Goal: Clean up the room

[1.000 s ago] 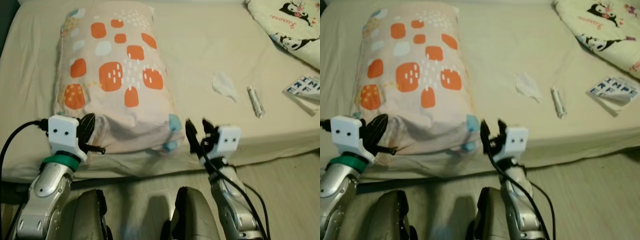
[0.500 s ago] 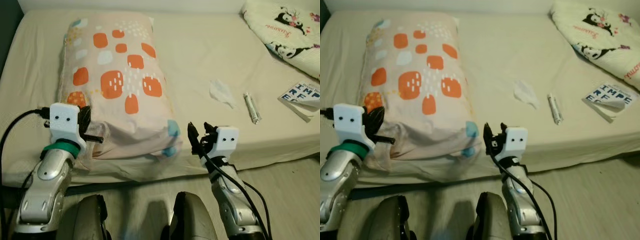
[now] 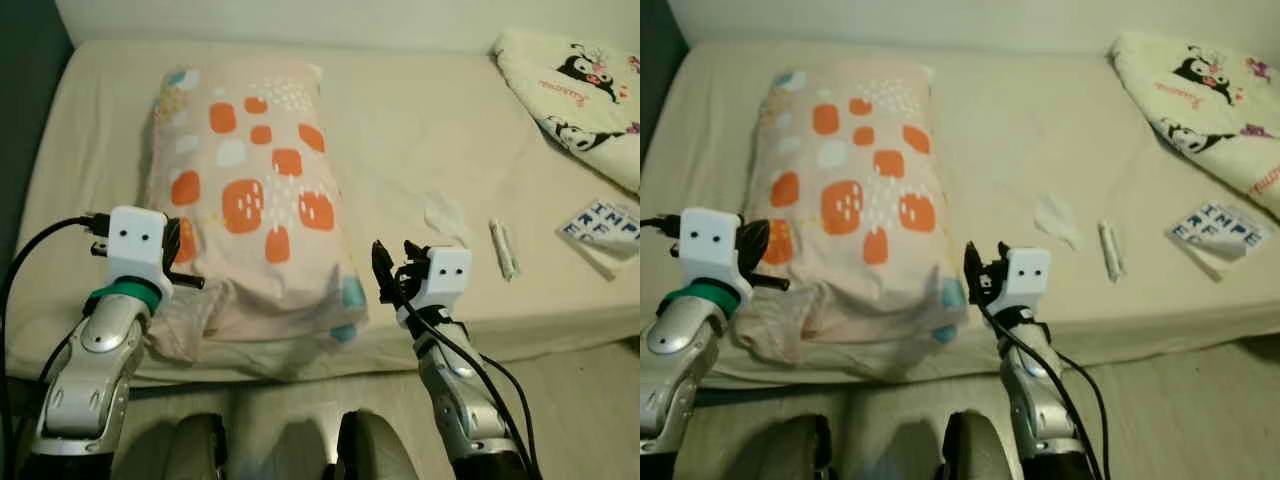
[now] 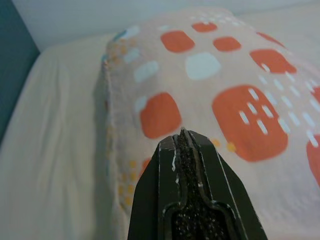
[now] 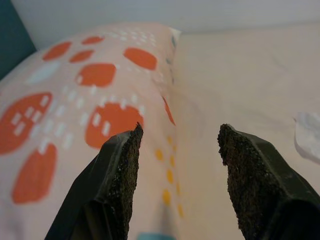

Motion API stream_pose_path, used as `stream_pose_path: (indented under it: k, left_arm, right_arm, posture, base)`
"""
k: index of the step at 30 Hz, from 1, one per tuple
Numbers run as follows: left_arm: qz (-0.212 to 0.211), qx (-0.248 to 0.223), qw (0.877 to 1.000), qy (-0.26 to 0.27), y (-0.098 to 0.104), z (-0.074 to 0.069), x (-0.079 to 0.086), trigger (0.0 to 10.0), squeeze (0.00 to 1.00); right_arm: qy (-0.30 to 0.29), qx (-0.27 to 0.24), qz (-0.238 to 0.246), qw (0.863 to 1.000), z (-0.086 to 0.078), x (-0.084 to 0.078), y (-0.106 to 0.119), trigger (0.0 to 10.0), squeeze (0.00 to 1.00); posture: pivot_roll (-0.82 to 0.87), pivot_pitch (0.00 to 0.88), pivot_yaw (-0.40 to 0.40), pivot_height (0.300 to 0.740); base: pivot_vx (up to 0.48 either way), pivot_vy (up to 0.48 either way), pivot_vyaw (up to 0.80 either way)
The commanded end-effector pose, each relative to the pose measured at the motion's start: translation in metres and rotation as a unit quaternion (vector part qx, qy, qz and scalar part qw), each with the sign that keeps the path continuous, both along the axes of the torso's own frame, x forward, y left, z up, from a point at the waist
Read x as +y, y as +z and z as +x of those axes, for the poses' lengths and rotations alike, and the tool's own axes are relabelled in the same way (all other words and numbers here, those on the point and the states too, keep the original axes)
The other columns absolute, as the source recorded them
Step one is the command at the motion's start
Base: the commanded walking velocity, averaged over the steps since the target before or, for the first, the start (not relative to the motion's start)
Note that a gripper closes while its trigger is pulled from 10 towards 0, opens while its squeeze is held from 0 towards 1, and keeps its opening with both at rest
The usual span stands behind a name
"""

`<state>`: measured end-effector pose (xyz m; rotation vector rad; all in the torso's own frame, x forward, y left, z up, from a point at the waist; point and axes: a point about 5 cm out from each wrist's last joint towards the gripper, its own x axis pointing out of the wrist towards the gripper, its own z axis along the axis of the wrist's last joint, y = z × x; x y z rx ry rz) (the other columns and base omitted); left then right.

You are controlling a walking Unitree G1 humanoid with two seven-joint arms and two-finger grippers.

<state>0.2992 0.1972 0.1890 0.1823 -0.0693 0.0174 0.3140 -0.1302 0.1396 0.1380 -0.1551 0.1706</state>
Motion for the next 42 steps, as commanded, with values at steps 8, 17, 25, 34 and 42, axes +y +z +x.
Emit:
stream_pose_path:
  k: [8, 17, 25, 34, 42]
  left_arm:
    - [0.006, 0.013, 1.000, -0.009, -0.004, 0.002, -0.004, 10.0, 0.00]
    - [0.026, 0.034, 0.999, -0.015, -0.022, -0.002, -0.007, 10.0, 0.00]
    - [0.025, 0.048, 0.999, -0.003, -0.035, -0.005, -0.008, 10.0, 0.00]
    - [0.030, 0.045, 0.998, 0.012, -0.038, -0.003, -0.009, 10.0, 0.00]
    - [0.029, 0.041, 0.999, 0.012, -0.038, -0.002, -0.009, 10.0, 0.00]
  right_arm:
    - [-0.012, 0.012, -0.001, 1.000, -0.001, -0.004, -0.008, 10.0, 0.00]
    - [-0.019, 0.030, -0.008, 0.999, 0.000, -0.003, -0.019, 10.0, 0.00]
    - [-0.021, 0.040, -0.016, 0.999, 0.000, 0.001, -0.026, 10.0, 0.00]
    - [-0.017, 0.040, -0.017, 0.999, 0.001, 0.004, -0.028, 10.0, 0.00]
    - [-0.019, 0.040, -0.020, 0.999, 0.001, 0.003, -0.029, 10.0, 0.00]
  posture:
    - [0.10, 0.121, -0.052, 0.701]
    - [0.10, 0.115, -0.053, 0.721]
    - [0.11, 0.112, -0.055, 0.721]
    - [0.11, 0.106, -0.055, 0.721]
    - [0.11, 0.106, -0.055, 0.721]
  base:
    - [0.000, 0.000, 0.00]
    - [0.000, 0.000, 0.00]
    - [0.000, 0.000, 0.00]
    - [0.000, -0.324, 0.00]
    - [0.000, -0.442, 0.00]
